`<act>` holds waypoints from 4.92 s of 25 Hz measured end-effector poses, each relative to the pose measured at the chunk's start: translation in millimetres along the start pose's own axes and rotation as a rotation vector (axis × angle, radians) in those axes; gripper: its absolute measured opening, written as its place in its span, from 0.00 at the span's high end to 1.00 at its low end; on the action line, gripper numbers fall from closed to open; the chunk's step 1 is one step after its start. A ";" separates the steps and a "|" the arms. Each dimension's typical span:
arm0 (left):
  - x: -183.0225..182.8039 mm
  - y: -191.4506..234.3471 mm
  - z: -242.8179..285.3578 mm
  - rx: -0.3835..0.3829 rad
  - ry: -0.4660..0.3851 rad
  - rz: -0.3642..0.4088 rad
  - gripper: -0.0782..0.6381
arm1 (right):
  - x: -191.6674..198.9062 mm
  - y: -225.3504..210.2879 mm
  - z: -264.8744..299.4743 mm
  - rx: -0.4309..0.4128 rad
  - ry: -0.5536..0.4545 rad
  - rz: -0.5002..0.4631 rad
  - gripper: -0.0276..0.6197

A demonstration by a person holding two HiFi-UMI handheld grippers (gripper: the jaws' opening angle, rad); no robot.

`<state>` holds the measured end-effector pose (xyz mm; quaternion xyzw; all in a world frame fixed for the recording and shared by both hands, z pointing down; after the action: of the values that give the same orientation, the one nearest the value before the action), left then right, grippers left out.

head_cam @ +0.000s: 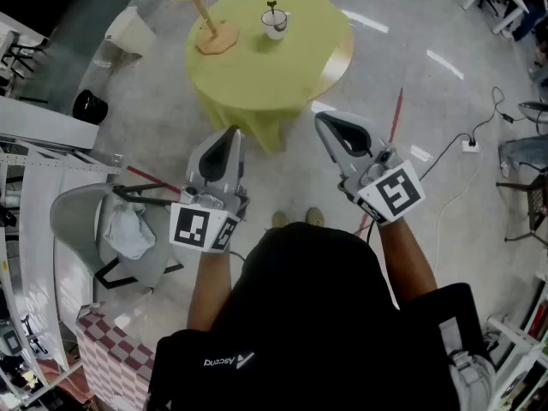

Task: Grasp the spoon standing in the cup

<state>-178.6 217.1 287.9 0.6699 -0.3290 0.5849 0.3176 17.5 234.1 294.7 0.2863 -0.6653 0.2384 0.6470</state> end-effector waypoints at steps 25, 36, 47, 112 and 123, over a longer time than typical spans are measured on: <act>11.3 77.7 -1.7 0.060 -0.040 -0.040 0.88 | 13.1 12.1 58.5 0.056 0.014 0.033 0.95; 28.0 110.5 83.2 0.038 -0.020 -0.010 0.88 | 24.7 -81.7 106.5 0.021 -0.009 0.011 0.95; 49.7 131.5 243.3 -0.075 0.040 0.025 0.88 | 49.8 -259.5 175.5 -0.122 0.036 0.017 0.95; 69.8 179.3 342.1 -0.045 0.066 0.012 0.88 | 43.7 -325.8 260.5 -0.247 0.155 0.035 0.89; 61.1 169.4 334.5 -0.010 0.045 0.018 0.88 | 33.8 -296.0 225.7 -0.184 0.111 0.085 0.89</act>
<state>-117.9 -156.7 317.2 0.6521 -0.3306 0.6010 0.3229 58.0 -137.4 301.5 0.1835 -0.6591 0.2191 0.6957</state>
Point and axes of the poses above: the fingertips, and each gripper's own axes: z forward along the fingers, y to its left, x out of its underside, the point moved 5 cm from there along -z, backward along the fingers, and after that the axes turned 7 degrees about -x, right-handed, at the moved point
